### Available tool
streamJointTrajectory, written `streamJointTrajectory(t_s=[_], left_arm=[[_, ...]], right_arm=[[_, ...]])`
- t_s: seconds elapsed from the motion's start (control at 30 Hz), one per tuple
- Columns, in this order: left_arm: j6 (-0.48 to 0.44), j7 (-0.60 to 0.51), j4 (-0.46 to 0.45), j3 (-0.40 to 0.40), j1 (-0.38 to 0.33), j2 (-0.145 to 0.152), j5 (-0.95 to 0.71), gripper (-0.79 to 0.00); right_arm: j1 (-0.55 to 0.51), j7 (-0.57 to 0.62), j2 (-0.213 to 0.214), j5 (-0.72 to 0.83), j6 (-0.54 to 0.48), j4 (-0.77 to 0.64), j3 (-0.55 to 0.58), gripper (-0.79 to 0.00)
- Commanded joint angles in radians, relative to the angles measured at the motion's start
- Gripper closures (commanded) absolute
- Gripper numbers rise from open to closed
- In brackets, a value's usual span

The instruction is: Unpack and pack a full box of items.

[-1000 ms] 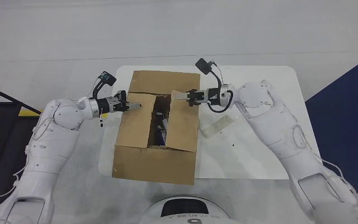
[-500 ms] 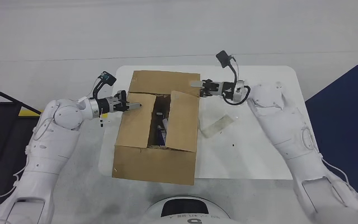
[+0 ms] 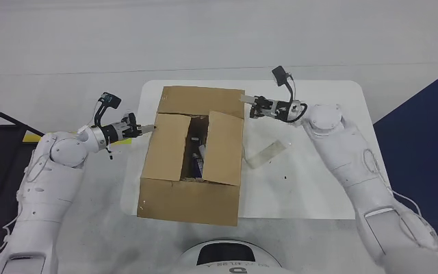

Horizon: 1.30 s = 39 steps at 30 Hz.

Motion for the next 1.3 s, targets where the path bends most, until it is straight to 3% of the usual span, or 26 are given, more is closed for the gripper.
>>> streamJointTrajectory(t_s=[0.0,0.2,0.33,0.47,0.77,0.9,1.07,1.27], left_arm=[[0.004,0.004,-0.007,-0.001,0.012,0.002,0.002,-0.785],[0.022,0.029,-0.022,0.016,0.045,0.001,0.003,-0.785],[0.025,0.046,0.000,0.027,0.060,0.001,0.020,-0.785],[0.018,0.062,0.020,0.025,0.071,0.002,0.017,-0.785],[-0.010,0.072,-0.002,-0.050,0.074,0.015,-0.116,-0.785],[-0.030,0.026,-0.045,-0.102,0.090,0.025,-0.247,-0.785],[-0.033,-0.014,-0.055,-0.135,0.129,0.036,-0.255,-0.785],[-0.156,-0.050,0.000,-0.156,0.187,0.047,-0.291,-0.785]], right_arm=[[0.023,0.015,-0.014,0.068,-0.059,0.063,-0.018,-0.785],[0.086,0.079,-0.052,0.221,-0.161,0.206,-0.053,-0.785],[0.084,0.204,-0.065,0.427,-0.252,0.262,-0.022,-0.785],[0.093,0.387,-0.073,0.583,-0.275,0.295,0.000,-0.785],[0.097,0.464,-0.070,0.520,-0.198,0.234,-0.027,-0.785],[0.107,0.470,-0.067,0.463,-0.192,0.211,-0.044,-0.785],[0.118,0.481,-0.064,0.439,-0.181,0.175,-0.063,-0.785],[0.148,0.490,-0.070,0.363,-0.172,0.180,-0.122,-0.785]])
